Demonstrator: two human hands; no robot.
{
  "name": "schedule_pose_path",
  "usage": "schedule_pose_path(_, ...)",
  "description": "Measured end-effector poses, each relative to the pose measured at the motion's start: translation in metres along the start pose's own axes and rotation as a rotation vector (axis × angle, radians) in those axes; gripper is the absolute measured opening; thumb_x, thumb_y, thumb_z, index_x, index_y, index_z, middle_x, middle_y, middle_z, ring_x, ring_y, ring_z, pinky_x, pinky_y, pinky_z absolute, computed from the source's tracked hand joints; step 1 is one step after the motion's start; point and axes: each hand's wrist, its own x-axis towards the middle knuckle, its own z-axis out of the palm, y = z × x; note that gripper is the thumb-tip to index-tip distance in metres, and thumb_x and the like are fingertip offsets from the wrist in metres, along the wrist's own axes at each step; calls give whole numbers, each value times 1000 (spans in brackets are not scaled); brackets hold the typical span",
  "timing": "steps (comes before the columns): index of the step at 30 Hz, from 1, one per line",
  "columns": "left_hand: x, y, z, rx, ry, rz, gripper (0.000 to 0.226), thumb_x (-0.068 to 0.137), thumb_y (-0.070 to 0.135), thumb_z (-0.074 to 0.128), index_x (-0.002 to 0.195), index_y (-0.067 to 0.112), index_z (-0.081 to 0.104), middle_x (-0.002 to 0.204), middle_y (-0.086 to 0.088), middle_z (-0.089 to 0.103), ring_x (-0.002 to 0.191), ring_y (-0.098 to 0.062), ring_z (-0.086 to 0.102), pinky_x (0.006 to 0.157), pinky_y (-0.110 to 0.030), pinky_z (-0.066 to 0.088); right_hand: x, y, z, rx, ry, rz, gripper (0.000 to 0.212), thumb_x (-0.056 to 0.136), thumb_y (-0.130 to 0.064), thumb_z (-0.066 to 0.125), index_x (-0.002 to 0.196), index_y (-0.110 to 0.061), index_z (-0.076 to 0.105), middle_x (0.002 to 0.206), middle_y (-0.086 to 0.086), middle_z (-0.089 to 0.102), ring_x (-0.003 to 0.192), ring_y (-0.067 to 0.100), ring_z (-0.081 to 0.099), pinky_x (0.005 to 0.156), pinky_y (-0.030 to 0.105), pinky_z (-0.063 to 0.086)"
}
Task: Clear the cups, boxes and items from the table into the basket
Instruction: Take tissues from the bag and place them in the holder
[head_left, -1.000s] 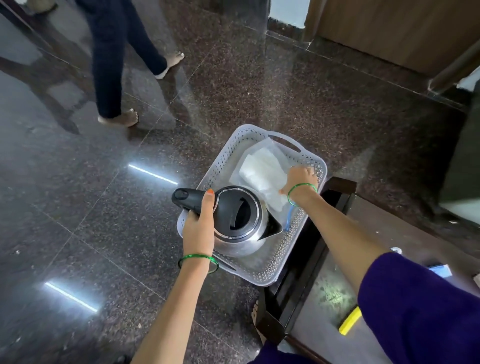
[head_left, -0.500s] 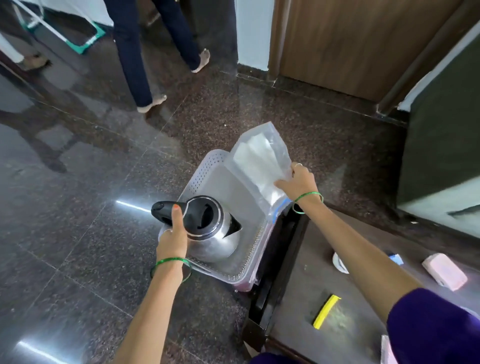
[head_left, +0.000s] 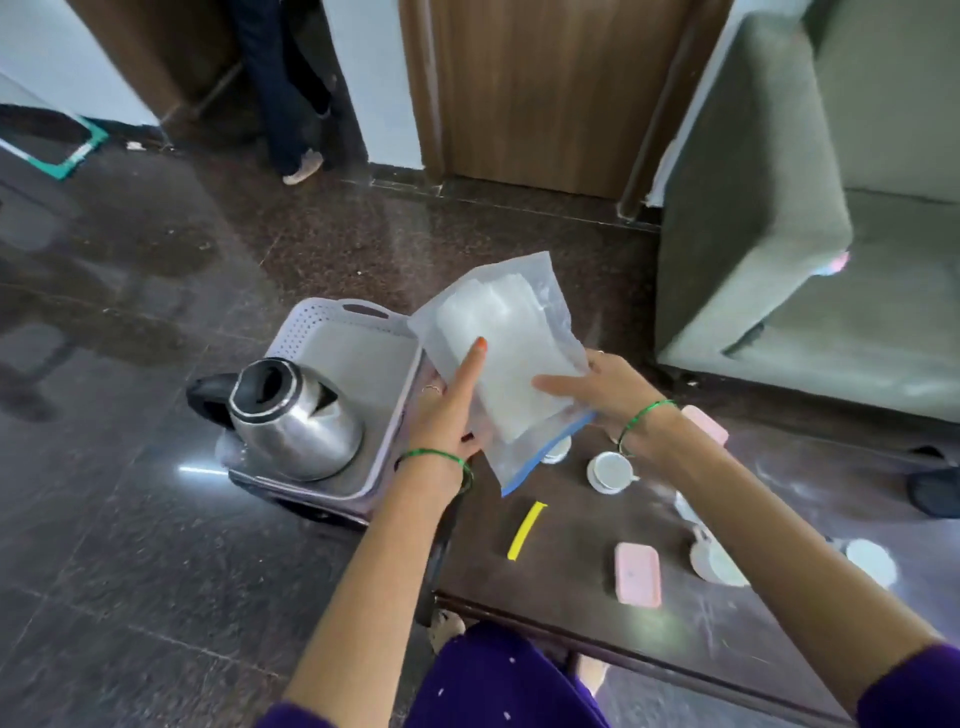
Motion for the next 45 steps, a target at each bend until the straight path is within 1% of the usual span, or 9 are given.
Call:
schedule_pose_path(4,-18,-20,33,-281,-272,-110,53,79,33,73,127,14,63,126,-13,65,117,-30,62,104,-47,45,-54,-15,-41,76,-135,-1,21,76,-4,73,96,-10,67,87,2,76,77,15,72,62,23,56)
schedule_pose_path(7,-27,-36,57,-273,-299,-62,14,86,24,69,93,19,80,116,-11,71,110,-28,66,99,-46,49,-91,-25,-73,95,-216,-13,21,79,-5,70,97,-14,65,83,-5,75,75,7,70,60,17,54)
schedule_pose_path(10,-38,-47,84,-248,-263,-23,20,92,23,63,86,20,82,105,-7,75,97,-23,72,91,-41,53,-120,-25,-104,121,-201,-42,34,70,-17,74,103,-14,66,97,0,73,87,10,68,75,23,57)
schedule_pose_path(15,-46,-65,117,-265,-121,-83,41,85,27,71,124,15,63,115,-9,71,106,-26,67,93,-43,52,-154,-12,-146,-95,315,-188,51,78,-2,71,125,-3,52,105,15,62,78,17,62,75,23,53)
schedule_pose_path(20,-53,-80,142,-339,-53,-120,24,91,22,66,113,15,65,102,-7,72,76,-19,74,55,-29,57,-190,-3,-164,-334,683,-484,30,80,-4,66,104,-20,58,98,-1,63,75,6,63,72,13,50)
schedule_pose_path(27,-71,-89,166,-365,-60,-80,7,90,20,67,94,15,66,74,-1,77,61,-14,73,45,-23,54,-211,9,-146,-334,537,-540,18,83,-5,64,88,-21,69,89,-6,71,78,3,67,78,15,53)
schedule_pose_path(35,-90,-96,177,-251,-168,-88,47,93,33,61,133,10,56,129,-11,63,119,-28,60,101,-44,47,-189,24,-148,59,388,-240,50,84,-29,67,126,-6,53,103,6,72,100,17,67,98,40,49)
schedule_pose_path(39,-95,-96,177,-243,-213,-103,42,94,34,59,128,10,59,124,-11,66,103,-23,66,74,-32,60,-183,25,-146,237,359,-193,27,83,-33,68,96,-10,64,121,13,63,110,25,62,101,44,47)
schedule_pose_path(45,-94,-97,177,-202,-239,-102,22,90,29,65,107,15,66,97,-4,77,83,-16,73,63,-30,62,-182,21,-139,491,160,-246,40,90,-26,60,123,-5,55,107,7,71,94,20,68,85,34,57)
